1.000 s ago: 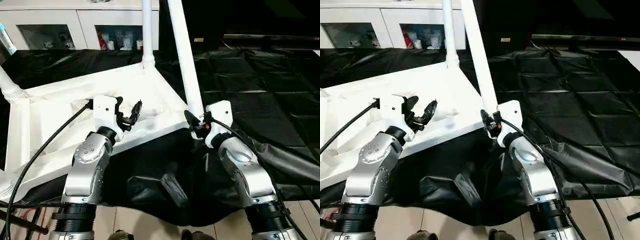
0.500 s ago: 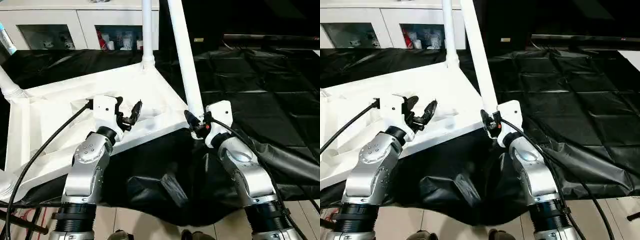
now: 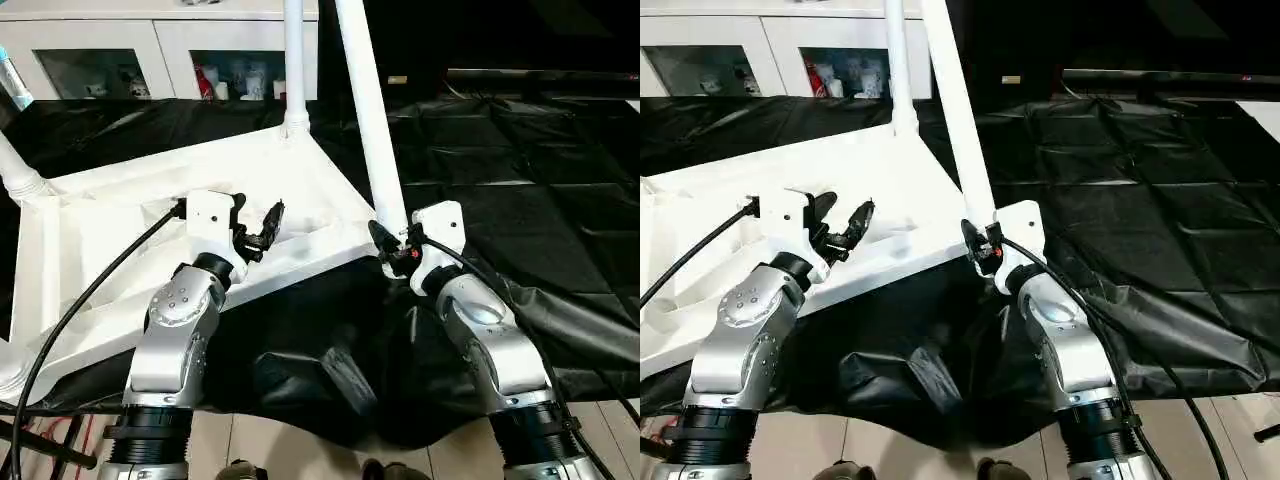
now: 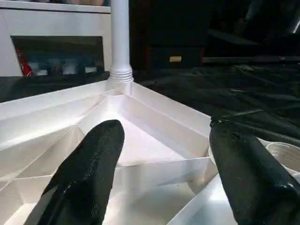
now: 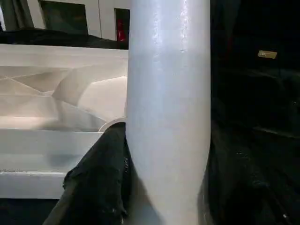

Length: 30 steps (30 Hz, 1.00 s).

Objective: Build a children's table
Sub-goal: Insert table leg to table base

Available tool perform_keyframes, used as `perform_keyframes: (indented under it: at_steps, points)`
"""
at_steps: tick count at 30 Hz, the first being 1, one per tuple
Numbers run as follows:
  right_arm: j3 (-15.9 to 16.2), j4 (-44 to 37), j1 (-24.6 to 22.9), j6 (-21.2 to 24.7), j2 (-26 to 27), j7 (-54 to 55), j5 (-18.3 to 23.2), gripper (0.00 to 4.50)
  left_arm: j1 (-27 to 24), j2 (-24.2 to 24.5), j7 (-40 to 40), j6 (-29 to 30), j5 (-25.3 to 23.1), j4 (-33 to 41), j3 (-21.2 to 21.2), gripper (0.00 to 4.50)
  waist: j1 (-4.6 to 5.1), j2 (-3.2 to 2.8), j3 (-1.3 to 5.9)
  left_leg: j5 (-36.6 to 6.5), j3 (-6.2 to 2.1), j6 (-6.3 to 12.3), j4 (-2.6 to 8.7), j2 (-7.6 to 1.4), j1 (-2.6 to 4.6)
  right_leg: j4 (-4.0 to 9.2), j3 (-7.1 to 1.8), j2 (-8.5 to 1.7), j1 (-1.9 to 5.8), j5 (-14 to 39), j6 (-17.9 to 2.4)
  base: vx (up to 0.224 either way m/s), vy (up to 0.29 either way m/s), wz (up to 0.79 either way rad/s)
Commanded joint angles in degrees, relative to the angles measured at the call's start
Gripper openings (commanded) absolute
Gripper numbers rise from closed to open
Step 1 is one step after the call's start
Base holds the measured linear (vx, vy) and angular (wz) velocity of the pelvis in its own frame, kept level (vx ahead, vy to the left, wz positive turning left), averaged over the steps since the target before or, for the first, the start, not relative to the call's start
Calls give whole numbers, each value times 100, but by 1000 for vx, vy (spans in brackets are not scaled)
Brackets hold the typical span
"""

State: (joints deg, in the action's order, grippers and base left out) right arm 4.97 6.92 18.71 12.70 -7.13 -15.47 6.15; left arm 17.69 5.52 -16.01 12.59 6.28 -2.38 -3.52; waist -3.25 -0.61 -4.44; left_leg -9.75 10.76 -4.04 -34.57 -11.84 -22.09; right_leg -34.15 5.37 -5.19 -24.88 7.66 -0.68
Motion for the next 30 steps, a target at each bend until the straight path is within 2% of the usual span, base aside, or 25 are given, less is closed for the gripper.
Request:
perform_keyframes:
  at_steps: [1,30]
  points:
    - [-25,-47,12,-39,-13,-10,22,187,28,0,23,37,-28,87,42,336,-6,-1,544,-1228,-42,242,342,-57,61,420,-235,-198,378,1772,-643,0,0,0]
    - [-25,-47,12,-39,-13,-10,22,187,28,0,23,37,-28,87,42,336,-6,-1,547,-1188,-43,254,341,-59,56,411,-237,-195,380,1707,-659,0,0,0]
